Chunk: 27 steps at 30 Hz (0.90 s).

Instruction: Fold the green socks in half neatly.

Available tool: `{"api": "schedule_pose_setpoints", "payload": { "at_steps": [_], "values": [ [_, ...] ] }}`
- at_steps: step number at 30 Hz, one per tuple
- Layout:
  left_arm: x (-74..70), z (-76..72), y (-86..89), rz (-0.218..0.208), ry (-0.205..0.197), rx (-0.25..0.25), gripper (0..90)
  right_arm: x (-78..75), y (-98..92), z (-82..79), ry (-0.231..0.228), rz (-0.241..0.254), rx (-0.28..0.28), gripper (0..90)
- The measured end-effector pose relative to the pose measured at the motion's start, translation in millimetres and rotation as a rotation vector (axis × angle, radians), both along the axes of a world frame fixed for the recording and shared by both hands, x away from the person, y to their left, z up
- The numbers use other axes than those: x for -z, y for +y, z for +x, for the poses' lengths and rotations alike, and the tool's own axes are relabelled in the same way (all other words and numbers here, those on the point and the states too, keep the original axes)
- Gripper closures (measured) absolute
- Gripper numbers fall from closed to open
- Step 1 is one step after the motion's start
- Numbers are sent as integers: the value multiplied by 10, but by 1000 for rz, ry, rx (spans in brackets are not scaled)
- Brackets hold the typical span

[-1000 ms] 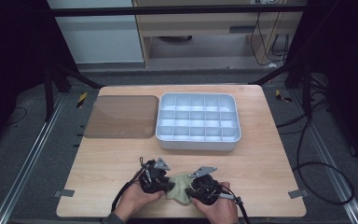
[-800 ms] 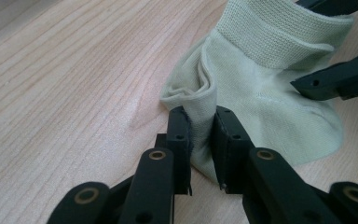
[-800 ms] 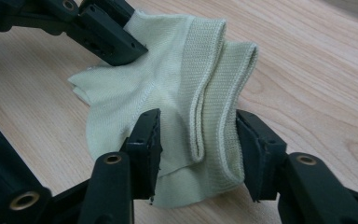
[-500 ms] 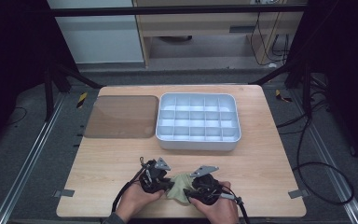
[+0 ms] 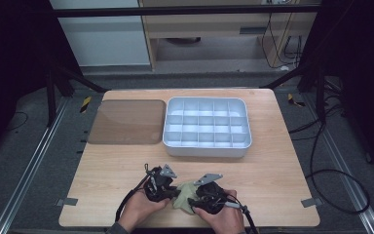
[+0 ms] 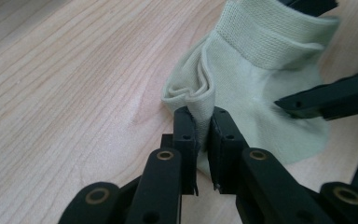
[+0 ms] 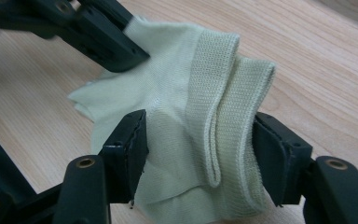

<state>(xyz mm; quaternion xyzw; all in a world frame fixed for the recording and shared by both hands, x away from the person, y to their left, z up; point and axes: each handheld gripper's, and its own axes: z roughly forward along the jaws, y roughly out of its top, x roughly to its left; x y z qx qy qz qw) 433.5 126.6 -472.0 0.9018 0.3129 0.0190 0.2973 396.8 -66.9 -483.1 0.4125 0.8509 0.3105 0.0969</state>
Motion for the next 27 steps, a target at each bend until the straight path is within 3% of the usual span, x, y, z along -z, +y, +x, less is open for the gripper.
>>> {"api": "schedule_pose_setpoints", "payload": {
  "at_steps": [7, 13, 15, 27],
  "values": [
    [-164, -85, -4, -2, -25, 32, 824, 33, 38, 6, -11, -30, -9, 403],
    [-218, -149, -53, -23, -16, 69, 827, 44, 54, 22, -18, -31, -8, 416],
    [-228, -174, -75, -10, -27, 72, 827, 45, 54, 31, -16, -27, -11, 417],
    [-225, -106, 19, 3, -28, 38, 829, -14, -59, -16, -15, 11, -5, 394]
  ]
}}
